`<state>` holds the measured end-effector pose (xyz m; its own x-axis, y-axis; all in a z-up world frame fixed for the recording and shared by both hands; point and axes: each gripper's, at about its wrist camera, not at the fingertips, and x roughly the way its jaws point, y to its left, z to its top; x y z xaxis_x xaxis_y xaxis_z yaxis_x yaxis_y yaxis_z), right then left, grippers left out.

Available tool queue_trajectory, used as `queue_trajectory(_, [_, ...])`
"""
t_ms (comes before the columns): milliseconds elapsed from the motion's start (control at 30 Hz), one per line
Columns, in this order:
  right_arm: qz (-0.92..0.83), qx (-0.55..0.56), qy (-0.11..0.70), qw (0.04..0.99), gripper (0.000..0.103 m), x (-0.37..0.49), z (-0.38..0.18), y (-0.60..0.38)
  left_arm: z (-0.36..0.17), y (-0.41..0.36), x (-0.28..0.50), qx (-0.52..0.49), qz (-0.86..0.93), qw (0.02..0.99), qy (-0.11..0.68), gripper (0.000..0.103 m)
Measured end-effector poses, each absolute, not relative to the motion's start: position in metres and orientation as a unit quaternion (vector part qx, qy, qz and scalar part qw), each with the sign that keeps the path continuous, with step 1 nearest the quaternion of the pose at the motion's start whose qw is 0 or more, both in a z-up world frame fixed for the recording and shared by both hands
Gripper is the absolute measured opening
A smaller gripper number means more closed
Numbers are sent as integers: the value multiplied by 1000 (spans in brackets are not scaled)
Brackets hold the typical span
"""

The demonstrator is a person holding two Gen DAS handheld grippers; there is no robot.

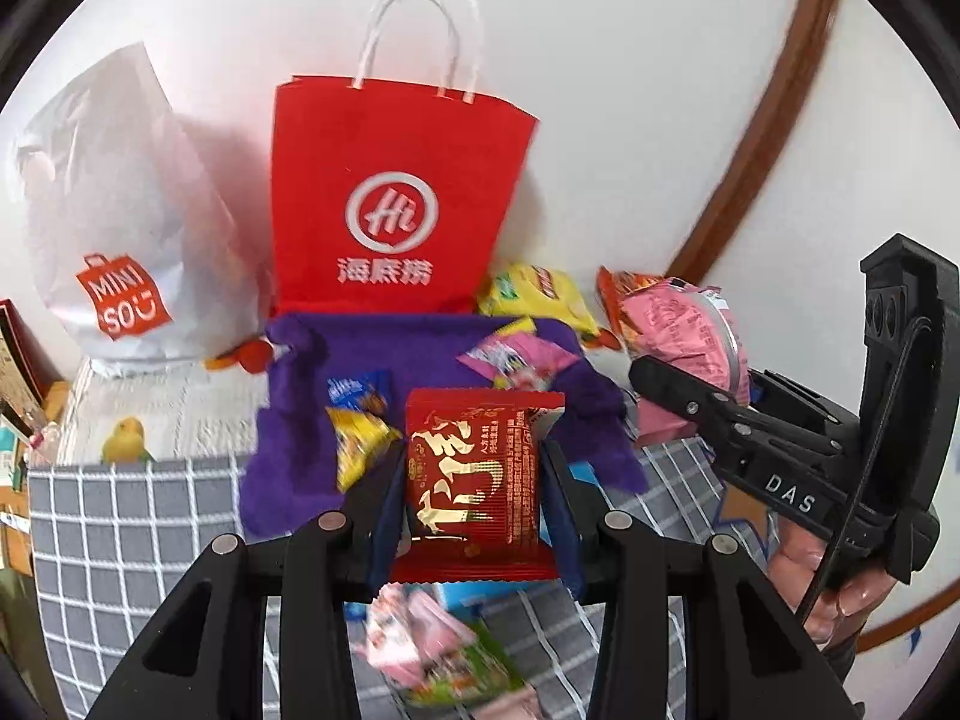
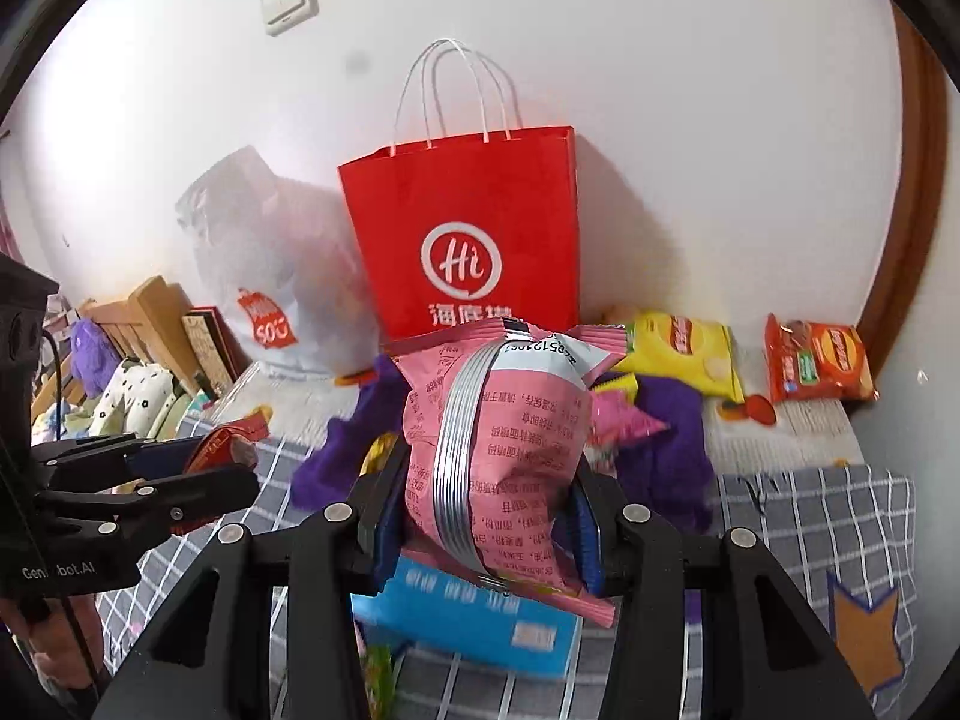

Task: Organize snacks
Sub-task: 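Carry the red packet and pink wafer bag over the purple towel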

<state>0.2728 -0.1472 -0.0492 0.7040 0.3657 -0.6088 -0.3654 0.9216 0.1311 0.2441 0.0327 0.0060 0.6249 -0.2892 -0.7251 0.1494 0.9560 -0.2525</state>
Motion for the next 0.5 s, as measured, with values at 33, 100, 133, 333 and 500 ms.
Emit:
queue_trajectory(33, [199,0,332,922,46,280,-48,-145,7,36,250,-86,-120,898,415,40])
queue_trajectory(100, [200,2,335,921,46,295,-46,-142,10,44,265,-90,-123,897,416,40])
queue_trajectory(133, [200,5,336,920,45,303,-45,-140,10,47,272,-95,-130,895,416,40])
queue_trajectory(333, [213,10,345,914,45,333,-57,-133,5,64,314,-121,-121,892,418,40])
queue_trajectory(500, [211,-9,395,894,45,357,-96,-129,-26,74,345,-129,-99,883,440,40])
